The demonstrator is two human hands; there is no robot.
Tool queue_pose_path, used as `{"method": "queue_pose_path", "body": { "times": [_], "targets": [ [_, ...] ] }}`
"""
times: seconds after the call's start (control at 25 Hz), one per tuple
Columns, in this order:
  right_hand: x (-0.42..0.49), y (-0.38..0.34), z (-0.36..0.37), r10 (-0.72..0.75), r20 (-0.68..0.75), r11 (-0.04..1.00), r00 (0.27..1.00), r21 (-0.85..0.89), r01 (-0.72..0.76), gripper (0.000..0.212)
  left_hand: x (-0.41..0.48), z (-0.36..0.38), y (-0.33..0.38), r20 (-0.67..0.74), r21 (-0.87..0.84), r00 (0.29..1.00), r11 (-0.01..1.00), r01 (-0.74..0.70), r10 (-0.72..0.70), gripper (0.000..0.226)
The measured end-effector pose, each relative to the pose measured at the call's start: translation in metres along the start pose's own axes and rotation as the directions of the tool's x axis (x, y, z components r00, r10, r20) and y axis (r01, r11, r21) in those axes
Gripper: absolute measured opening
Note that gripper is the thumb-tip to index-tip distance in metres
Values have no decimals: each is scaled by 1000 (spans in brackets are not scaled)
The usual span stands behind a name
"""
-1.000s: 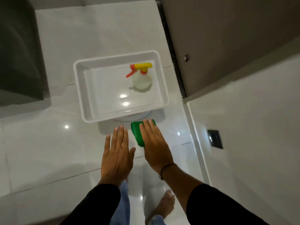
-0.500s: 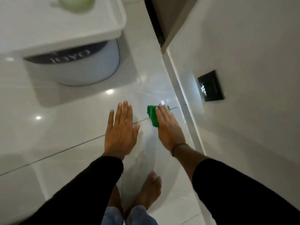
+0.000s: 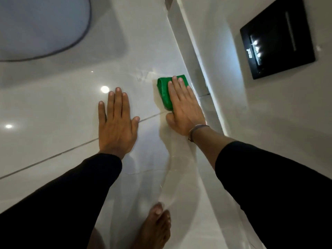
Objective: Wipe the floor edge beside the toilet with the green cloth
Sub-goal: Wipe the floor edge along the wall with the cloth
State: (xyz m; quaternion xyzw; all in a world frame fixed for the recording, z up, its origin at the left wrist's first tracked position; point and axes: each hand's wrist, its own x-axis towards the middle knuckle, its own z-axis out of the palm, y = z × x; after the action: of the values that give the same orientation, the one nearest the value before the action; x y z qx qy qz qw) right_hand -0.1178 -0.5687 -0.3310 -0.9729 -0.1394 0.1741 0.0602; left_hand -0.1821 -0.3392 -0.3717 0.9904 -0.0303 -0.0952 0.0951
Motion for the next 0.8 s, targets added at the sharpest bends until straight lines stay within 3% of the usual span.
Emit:
{"method": "queue_pose_path", "body": {
  "times": [0.08, 0.28, 0.4, 0.8],
  "targets": [
    [2, -4, -1, -13, -60, 1000, 998, 5, 13, 94, 0, 3, 0, -27, -14, 1000, 1000, -11, 11, 80],
    [34, -19, 15, 90, -133, 992, 987, -80, -101, 73, 1, 5, -4, -35, -19, 999, 1000, -18, 17, 79],
    [41, -8, 20, 49, -172, 992, 984, -109, -68, 66, 0, 7, -6, -43, -8, 999, 1000, -25, 24, 78],
    [62, 2, 14, 145, -253, 988, 957, 82, -128, 59, 0, 9, -10, -66, -21, 997, 999, -35, 34, 75]
  ]
}}
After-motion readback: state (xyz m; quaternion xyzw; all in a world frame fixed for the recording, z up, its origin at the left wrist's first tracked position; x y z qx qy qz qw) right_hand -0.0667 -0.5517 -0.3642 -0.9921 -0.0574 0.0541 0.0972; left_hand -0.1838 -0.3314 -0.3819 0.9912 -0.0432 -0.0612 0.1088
